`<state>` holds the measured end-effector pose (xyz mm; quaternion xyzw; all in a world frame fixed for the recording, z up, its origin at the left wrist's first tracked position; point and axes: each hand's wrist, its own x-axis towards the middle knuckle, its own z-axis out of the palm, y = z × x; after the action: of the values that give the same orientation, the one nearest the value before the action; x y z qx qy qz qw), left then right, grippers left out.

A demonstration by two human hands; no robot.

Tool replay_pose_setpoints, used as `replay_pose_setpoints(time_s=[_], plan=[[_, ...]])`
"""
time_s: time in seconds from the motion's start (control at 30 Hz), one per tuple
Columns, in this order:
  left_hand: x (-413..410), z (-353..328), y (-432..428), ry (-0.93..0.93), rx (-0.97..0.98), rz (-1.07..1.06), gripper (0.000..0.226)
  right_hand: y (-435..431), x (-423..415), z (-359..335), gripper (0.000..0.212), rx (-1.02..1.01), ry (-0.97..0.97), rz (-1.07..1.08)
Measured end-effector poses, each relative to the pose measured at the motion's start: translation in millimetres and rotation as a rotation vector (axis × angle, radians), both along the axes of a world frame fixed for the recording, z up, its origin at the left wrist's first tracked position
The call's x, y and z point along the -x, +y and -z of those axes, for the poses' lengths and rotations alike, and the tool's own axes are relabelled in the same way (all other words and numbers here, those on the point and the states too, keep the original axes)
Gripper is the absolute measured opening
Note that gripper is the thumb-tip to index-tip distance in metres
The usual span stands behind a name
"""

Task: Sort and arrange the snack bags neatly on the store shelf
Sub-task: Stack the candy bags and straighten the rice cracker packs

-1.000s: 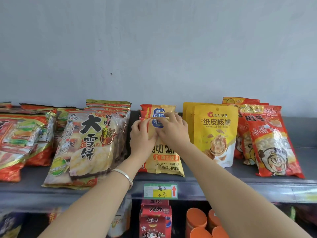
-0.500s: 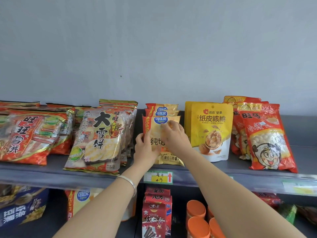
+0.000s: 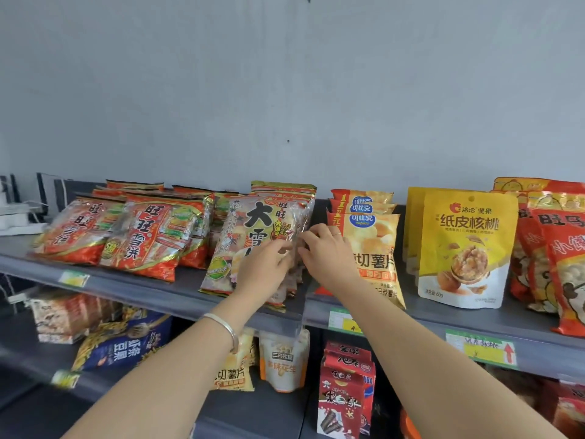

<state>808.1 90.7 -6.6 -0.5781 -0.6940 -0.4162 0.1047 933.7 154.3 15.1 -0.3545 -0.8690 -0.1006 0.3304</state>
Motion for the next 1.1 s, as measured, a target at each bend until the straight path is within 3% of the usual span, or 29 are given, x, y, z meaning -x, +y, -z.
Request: replay_pose_setpoints(time_s=[0.3,0.6,1.1], plan=[[135,8,-59,0.063,0.028,-0.172,0.028,-28,138,10,0.037,0.024,-0.088,-0.191],[284,5,-90,0.023,0.07,-0.224,0.035,-52,286,9,0.039,0.08,-0.144,-0.208],[415,2,-27,-0.135,0.054,-0.117,0.047,-5,423,-16,0.039,0.052,-0.143,-0.168]])
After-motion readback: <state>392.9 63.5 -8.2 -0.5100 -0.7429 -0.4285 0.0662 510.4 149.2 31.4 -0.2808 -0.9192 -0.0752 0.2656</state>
